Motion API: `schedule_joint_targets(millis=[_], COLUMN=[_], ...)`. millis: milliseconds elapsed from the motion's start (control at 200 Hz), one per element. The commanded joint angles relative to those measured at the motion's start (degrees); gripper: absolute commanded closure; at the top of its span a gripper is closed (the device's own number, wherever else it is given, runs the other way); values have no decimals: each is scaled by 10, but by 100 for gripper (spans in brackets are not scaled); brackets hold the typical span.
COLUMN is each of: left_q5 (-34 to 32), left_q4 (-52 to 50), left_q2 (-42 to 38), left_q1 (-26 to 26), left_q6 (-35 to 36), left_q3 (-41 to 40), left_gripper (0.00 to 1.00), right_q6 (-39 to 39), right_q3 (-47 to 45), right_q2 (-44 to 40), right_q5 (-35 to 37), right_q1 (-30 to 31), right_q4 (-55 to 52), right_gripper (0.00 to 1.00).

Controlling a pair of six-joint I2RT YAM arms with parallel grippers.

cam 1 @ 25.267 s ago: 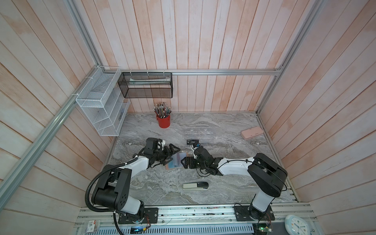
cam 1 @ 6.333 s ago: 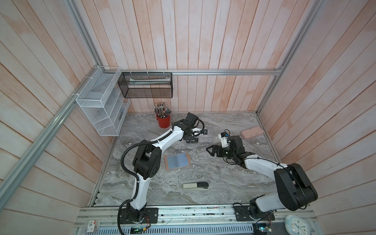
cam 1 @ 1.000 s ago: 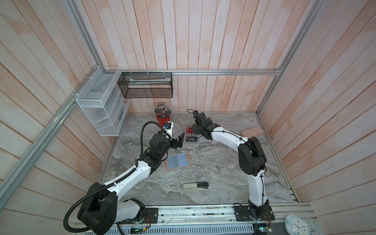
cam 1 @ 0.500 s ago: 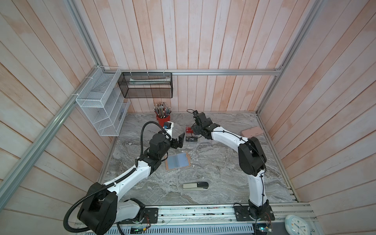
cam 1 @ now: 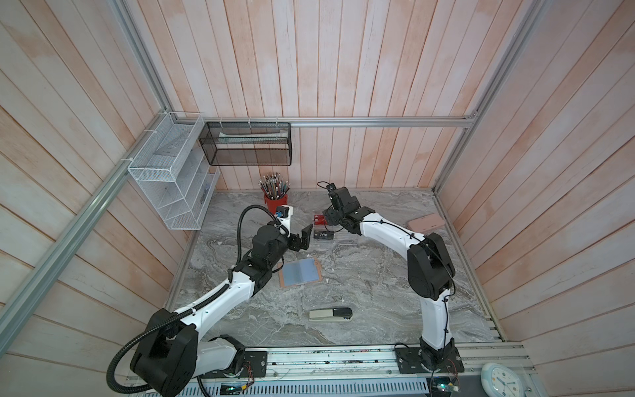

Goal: Take the credit cards out of the card holder
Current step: Touch the credit card in the storage box.

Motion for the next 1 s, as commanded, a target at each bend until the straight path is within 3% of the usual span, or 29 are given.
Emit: schedule_joint_targets(millis=[0, 455, 560, 810, 885, 995], left_q5=[3, -22, -23, 120, 177, 197], left_q4=[-13, -79, -132, -232, -245, -243], left_q2=[-15, -35, -39, -47, -55, -98], left_q1=[2, 2, 9, 83, 103, 112], left_q6=[-5, -25, -70, -274, -304, -332], left_q3=[8, 29, 47, 26, 1, -49], left_gripper=[0, 0, 0, 0, 0, 0], right_q6=[10, 52, 75, 156, 179, 206], right_q3=[-8, -74, -121, -269, -303, -336], right_q2=[-19, -103, -143, -243, -259, -264], right_q5=[-10, -39, -49, -111, -132, -154], right_q1=[3, 15, 30, 91, 108, 134], right_q4=[-10, -17, -12, 44, 58, 68], right_gripper=[2, 2, 2, 2, 2, 2])
